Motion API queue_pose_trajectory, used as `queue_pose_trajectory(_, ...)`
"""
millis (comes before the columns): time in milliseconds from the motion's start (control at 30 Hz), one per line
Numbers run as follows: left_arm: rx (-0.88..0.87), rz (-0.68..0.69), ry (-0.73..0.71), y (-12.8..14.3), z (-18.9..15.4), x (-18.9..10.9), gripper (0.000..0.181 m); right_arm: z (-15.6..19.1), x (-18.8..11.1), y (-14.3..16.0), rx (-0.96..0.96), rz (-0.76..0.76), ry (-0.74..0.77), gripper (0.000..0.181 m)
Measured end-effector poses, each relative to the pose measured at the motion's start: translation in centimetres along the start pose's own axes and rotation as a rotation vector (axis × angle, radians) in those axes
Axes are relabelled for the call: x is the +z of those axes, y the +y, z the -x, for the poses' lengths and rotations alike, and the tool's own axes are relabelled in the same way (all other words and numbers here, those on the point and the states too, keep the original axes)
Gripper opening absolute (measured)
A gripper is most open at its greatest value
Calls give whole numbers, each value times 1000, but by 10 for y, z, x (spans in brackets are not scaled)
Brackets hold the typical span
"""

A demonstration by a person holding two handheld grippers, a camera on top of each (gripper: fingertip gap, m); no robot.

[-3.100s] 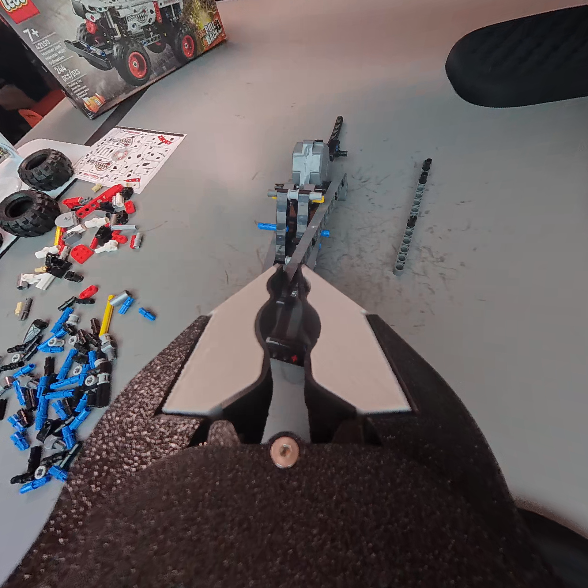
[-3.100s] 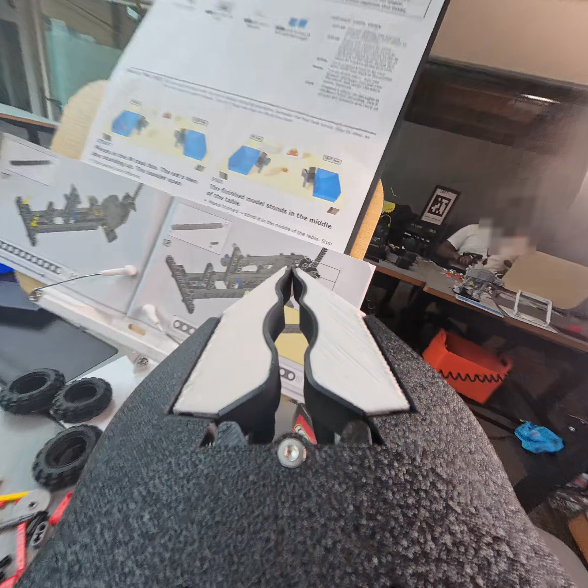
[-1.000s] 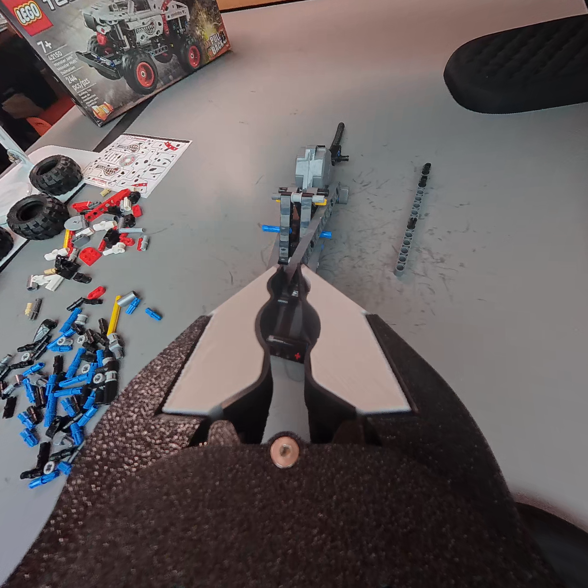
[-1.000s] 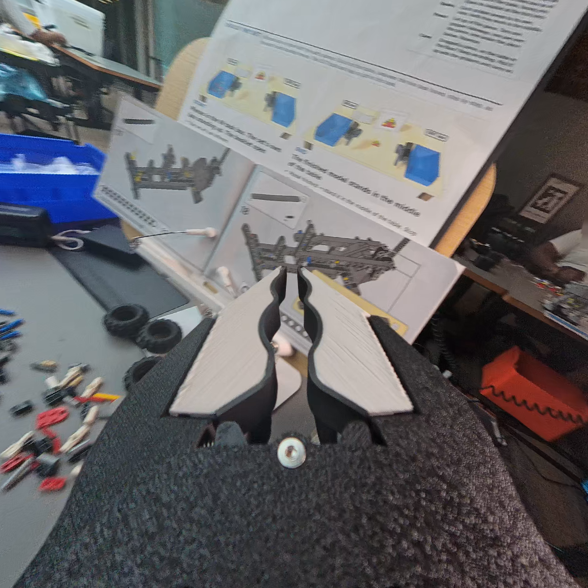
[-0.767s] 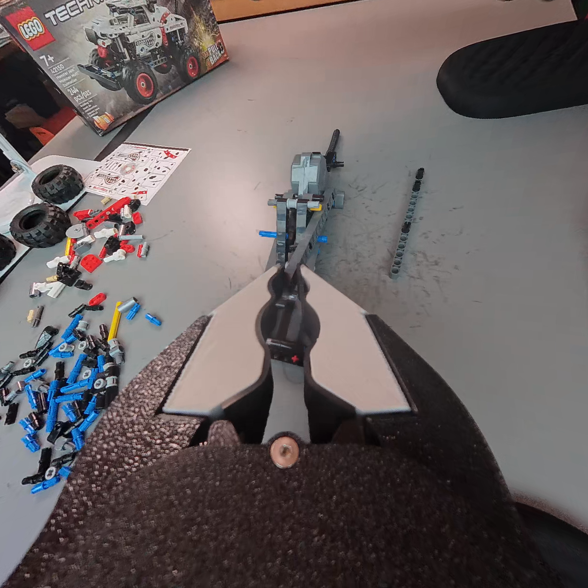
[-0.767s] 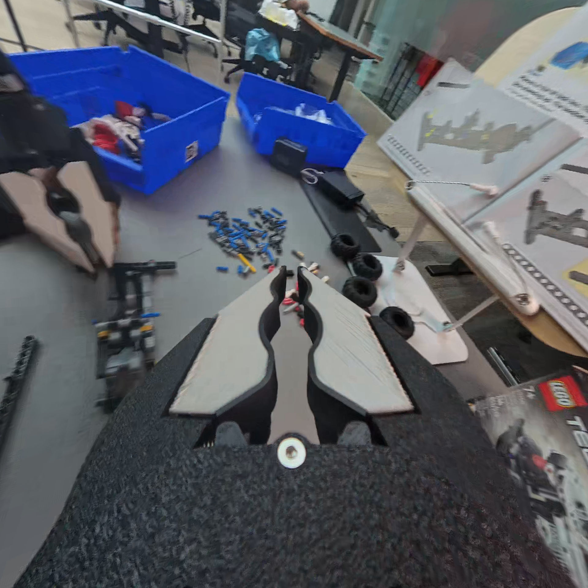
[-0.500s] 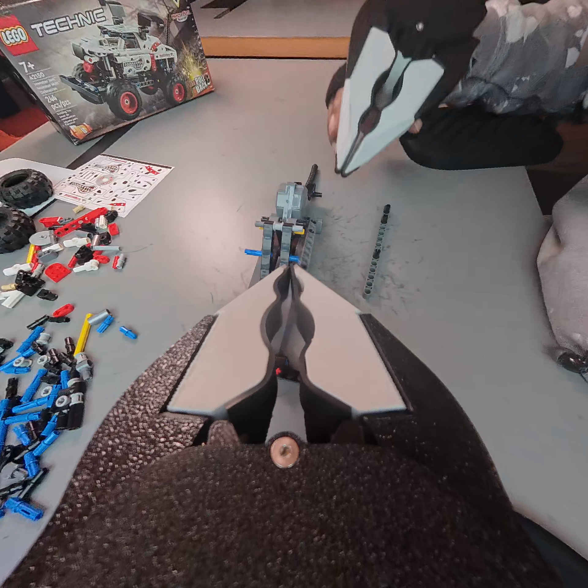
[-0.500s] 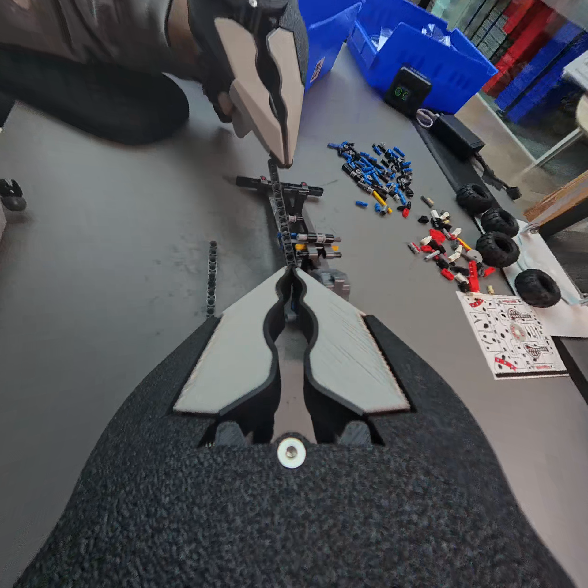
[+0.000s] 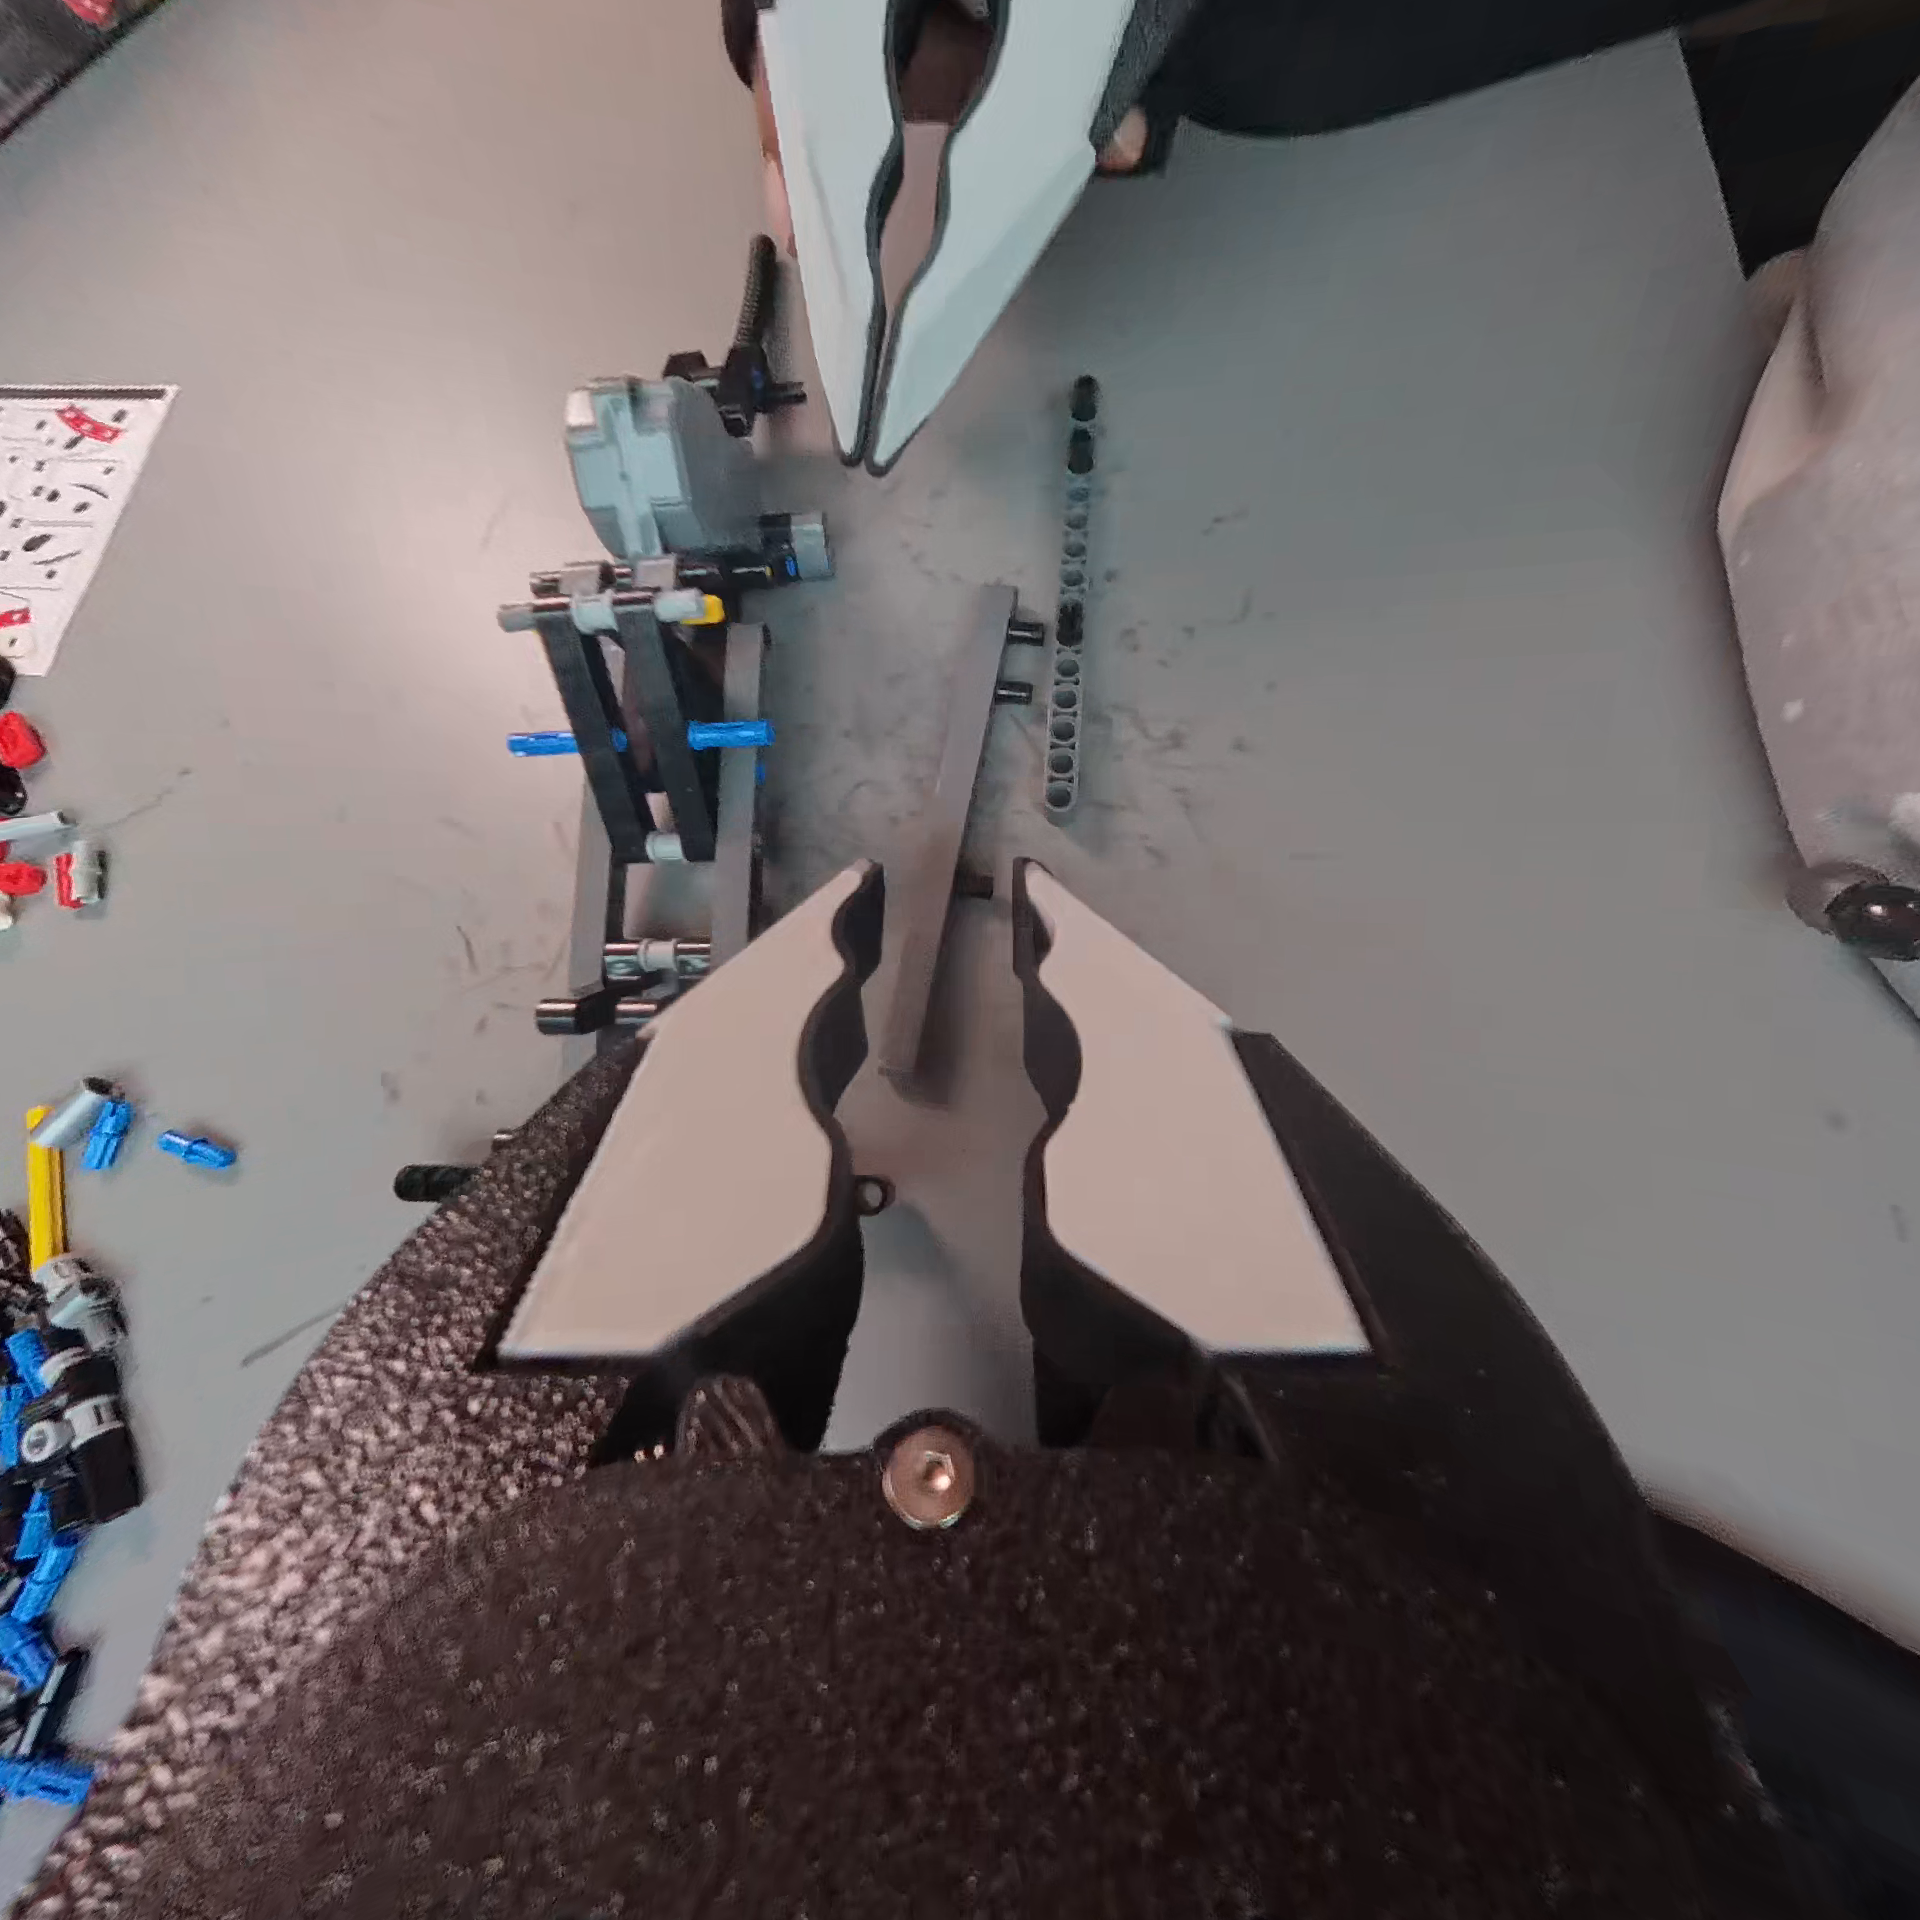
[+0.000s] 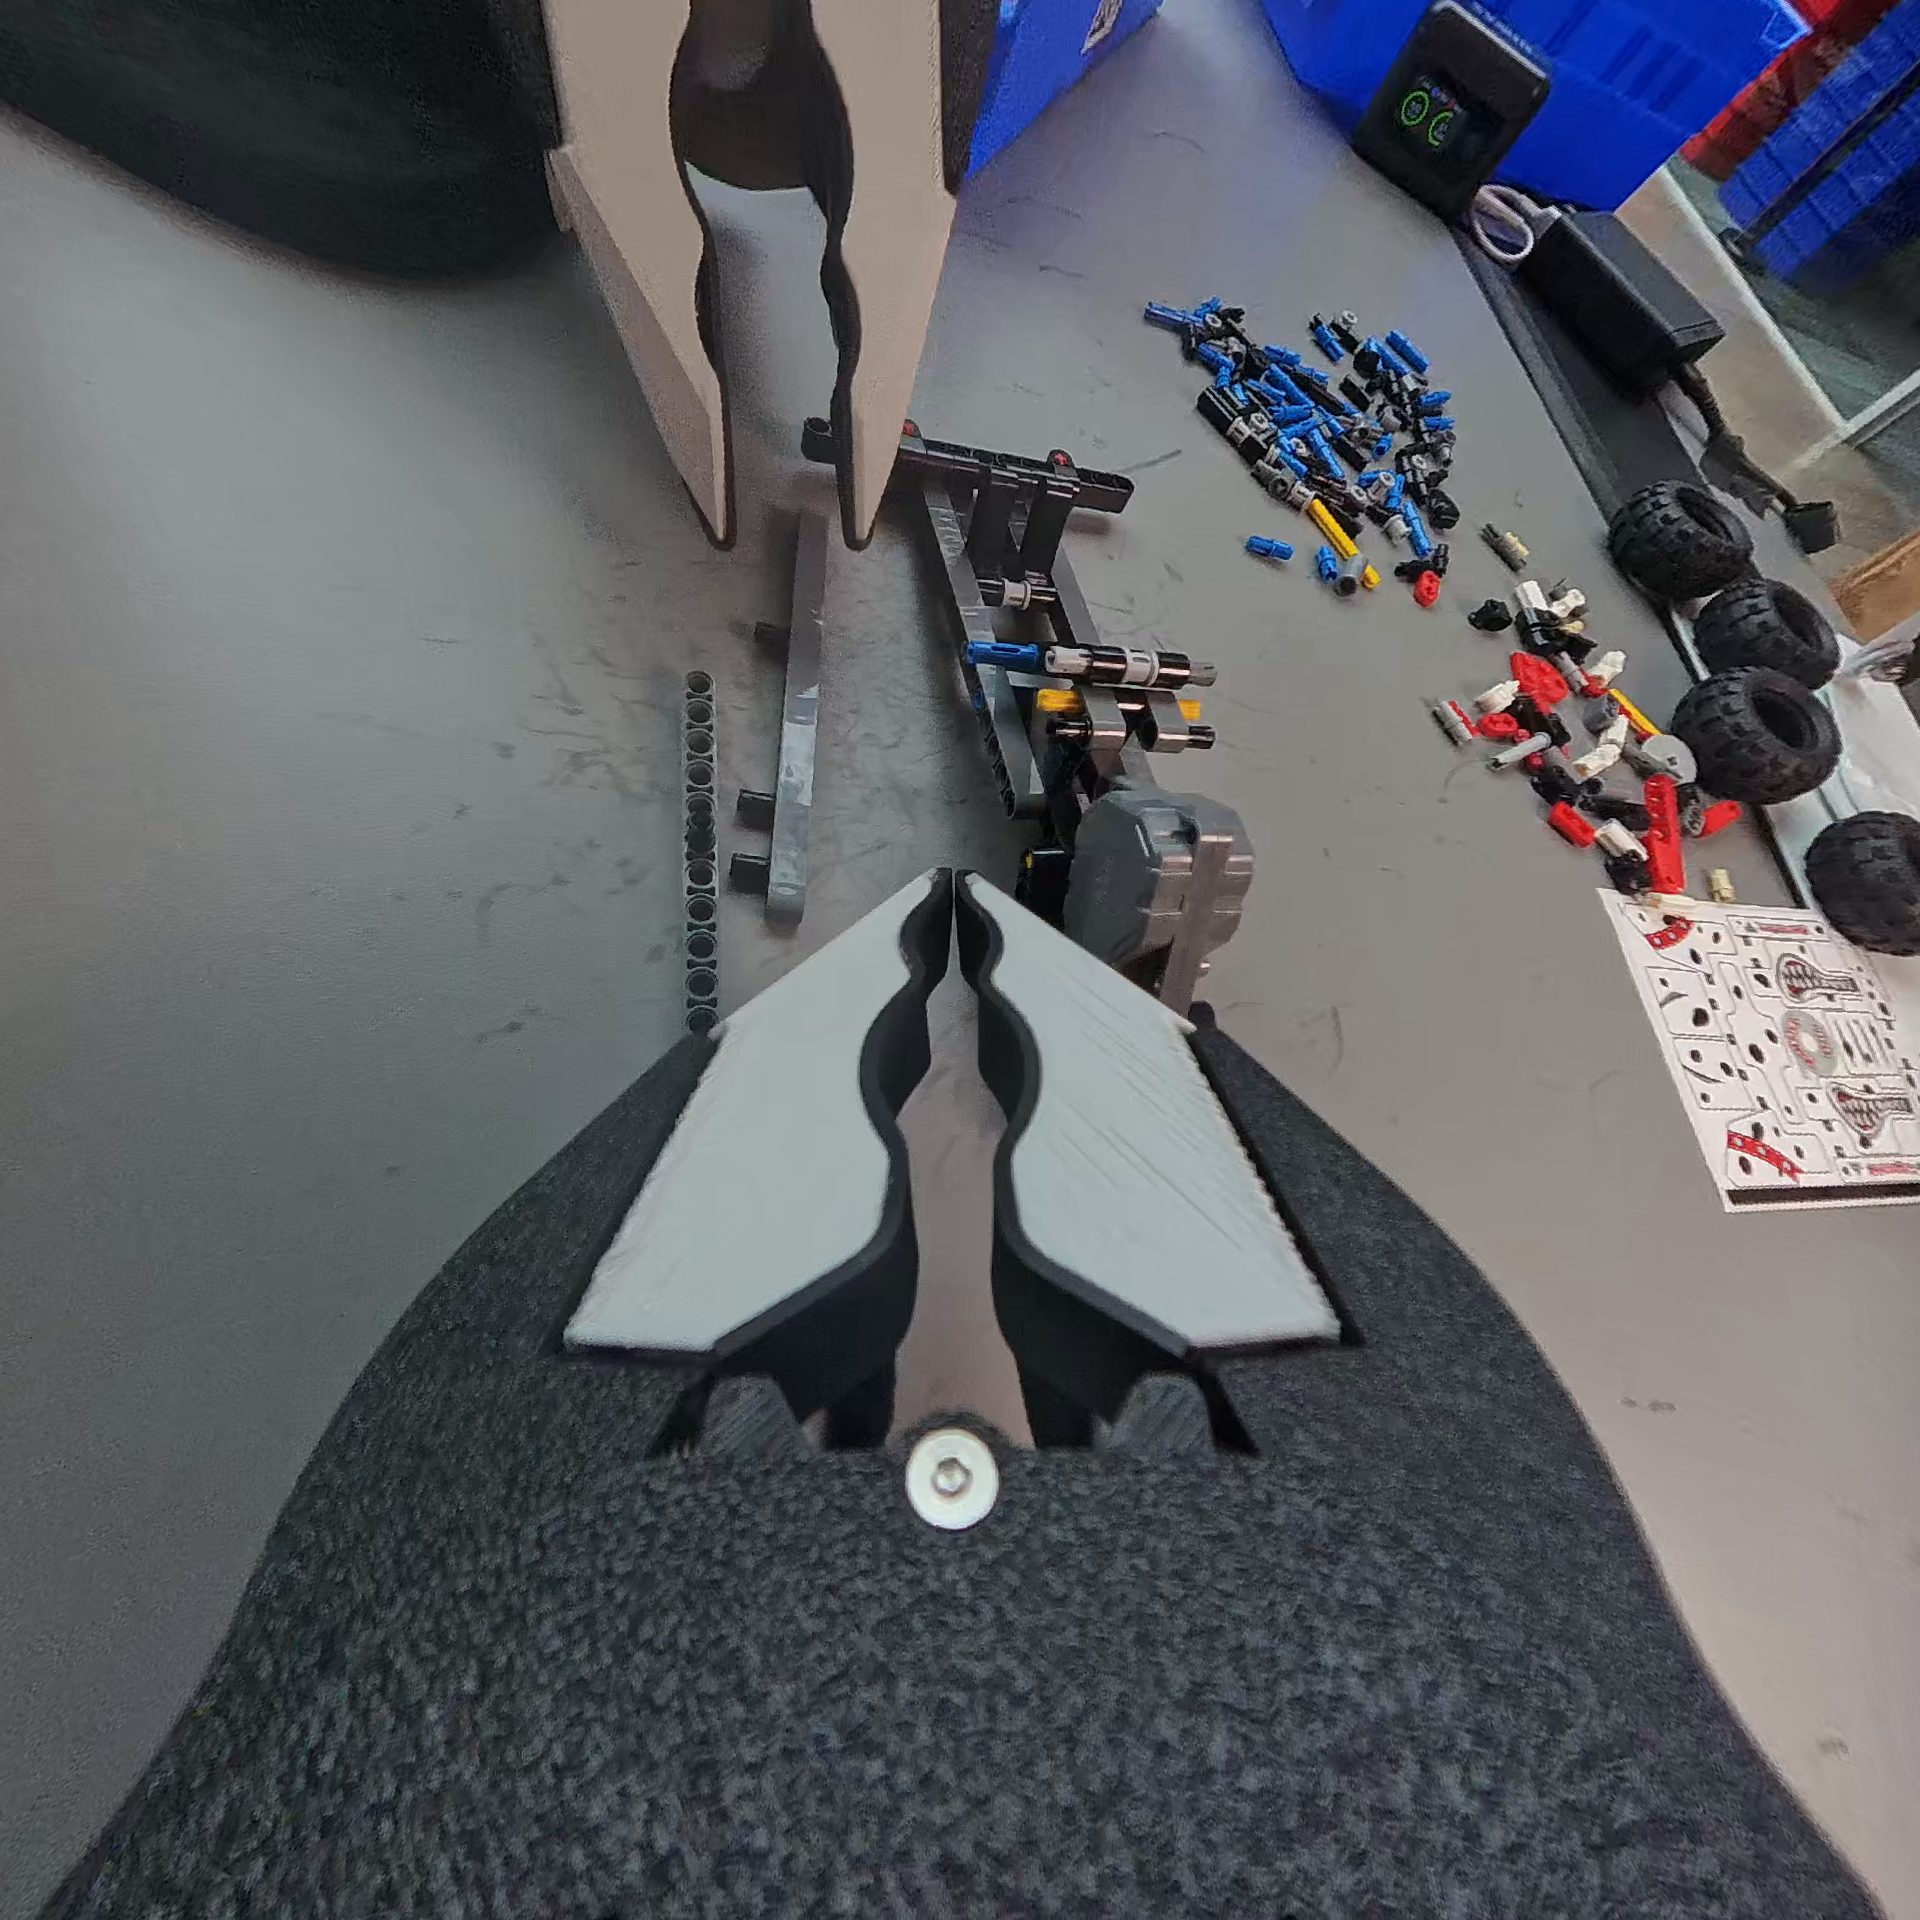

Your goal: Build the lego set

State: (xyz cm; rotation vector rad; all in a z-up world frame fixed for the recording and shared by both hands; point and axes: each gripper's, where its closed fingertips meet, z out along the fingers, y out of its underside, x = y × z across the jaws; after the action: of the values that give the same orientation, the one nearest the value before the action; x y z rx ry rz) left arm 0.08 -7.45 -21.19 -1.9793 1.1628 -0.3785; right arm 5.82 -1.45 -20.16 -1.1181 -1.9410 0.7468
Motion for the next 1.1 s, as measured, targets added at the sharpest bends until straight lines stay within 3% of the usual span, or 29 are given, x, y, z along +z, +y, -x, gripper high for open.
queue_pose_trajectory(133,53,149,-8,21,-1,9,24,2,-6,-1,25,-26,-30,0)
queue_pose_trajectory(400,136,224,-80,24,5,11,9,14,-5,-1,36,-31,-102,1)
queue_pose_trajectory(500,113,183,-77,20,5,10,9,16,-5,-2,41,-40,-116,8)
queue_pose_trajectory(700,-65,-26,24,-7,3,-8,9,22,-9,-18,-81,-106,-79,32)
queue_pose_trajectory(933,-108,-83,113,-16,-8,-11,10,11,-16,-42,-246,-204,63,35)
queue_pose_trajectory(1033,-122,-105,149,-20,-13,-12,10,23,-17,-46,-319,-220,47,16)
queue_pose_trajectory(1100,-126,-105,158,-20,-14,-12,10,25,-17,-47,-319,-221,38,14)
